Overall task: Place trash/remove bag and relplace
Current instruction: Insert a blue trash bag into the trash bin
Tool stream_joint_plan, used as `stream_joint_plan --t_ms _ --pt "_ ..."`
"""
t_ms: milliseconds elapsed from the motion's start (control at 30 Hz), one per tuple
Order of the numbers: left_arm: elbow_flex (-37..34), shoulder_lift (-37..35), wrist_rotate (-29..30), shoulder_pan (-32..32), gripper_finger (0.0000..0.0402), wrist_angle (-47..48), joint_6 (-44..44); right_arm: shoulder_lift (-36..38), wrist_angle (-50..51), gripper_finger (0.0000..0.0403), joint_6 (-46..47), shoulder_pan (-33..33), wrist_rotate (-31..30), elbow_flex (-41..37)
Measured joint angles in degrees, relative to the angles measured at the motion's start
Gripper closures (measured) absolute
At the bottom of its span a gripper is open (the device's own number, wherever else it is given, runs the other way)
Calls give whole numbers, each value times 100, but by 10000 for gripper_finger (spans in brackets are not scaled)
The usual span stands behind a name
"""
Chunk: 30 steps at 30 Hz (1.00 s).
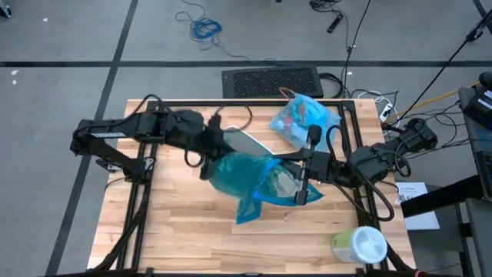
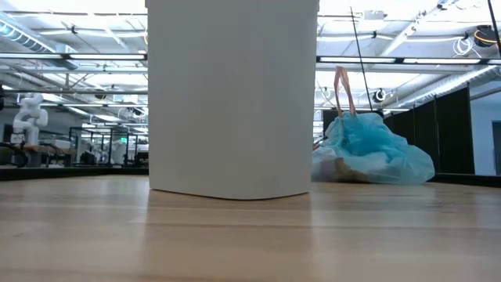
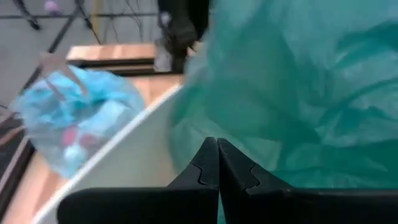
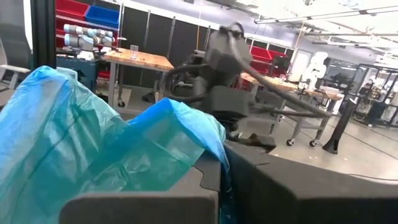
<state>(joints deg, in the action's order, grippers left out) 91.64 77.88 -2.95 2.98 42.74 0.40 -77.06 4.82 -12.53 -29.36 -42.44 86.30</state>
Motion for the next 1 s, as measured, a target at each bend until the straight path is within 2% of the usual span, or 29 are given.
stream_joint_plan --t_ms 300,433,600,667,867,1000 --pt "-8 816 739 159 401 164 264 0 25 403 -18 0 0 0" --pt "-6 915 924 115 401 315 348 -2 52 403 -18 0 -2 0" --pt "178 561 1878 116 402 997 292 -2 93 403 -16 14 -2 0" --pt "244 339 2087 116 401 1112 198 -2 130 403 17 42 -2 0" --pt "254 -282 2109 269 402 1143 -114 -4 293 403 207 154 -2 -2" --pt "258 -649 1909 573 402 1414 -151 -4 315 403 242 203 -2 0"
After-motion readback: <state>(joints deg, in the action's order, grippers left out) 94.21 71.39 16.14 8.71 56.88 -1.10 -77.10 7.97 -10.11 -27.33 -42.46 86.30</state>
